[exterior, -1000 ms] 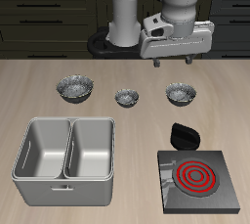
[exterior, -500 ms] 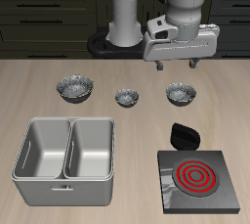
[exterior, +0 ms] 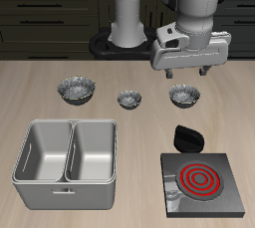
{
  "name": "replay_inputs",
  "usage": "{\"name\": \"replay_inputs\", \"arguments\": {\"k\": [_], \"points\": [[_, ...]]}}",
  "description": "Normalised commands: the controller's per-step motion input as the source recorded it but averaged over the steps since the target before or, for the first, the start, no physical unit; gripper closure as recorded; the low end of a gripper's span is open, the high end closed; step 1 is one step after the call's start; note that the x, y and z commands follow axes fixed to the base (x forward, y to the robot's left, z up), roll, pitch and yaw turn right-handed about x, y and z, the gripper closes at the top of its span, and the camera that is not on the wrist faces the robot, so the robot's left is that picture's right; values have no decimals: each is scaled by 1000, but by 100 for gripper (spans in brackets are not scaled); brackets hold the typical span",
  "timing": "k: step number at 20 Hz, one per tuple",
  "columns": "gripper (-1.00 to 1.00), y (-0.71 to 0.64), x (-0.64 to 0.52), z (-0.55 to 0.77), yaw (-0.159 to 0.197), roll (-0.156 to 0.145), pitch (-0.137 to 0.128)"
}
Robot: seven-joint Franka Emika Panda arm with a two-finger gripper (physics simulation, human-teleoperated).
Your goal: Turn off the flat stove
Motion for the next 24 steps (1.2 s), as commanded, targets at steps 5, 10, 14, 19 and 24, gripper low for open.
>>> {"name": "replay_inputs", "arguments": {"k": [5, 10, 14, 19, 24], "points": [[-100, 97, 75, 3, 10, 6, -2], [-100, 181, 143, 11, 20, 11, 4], [-100, 137, 103, 32, 40, 11, -18], [-100, 71, 147, -44, 62, 9, -10], [-100, -17, 29, -60, 64, 11, 1]]}}
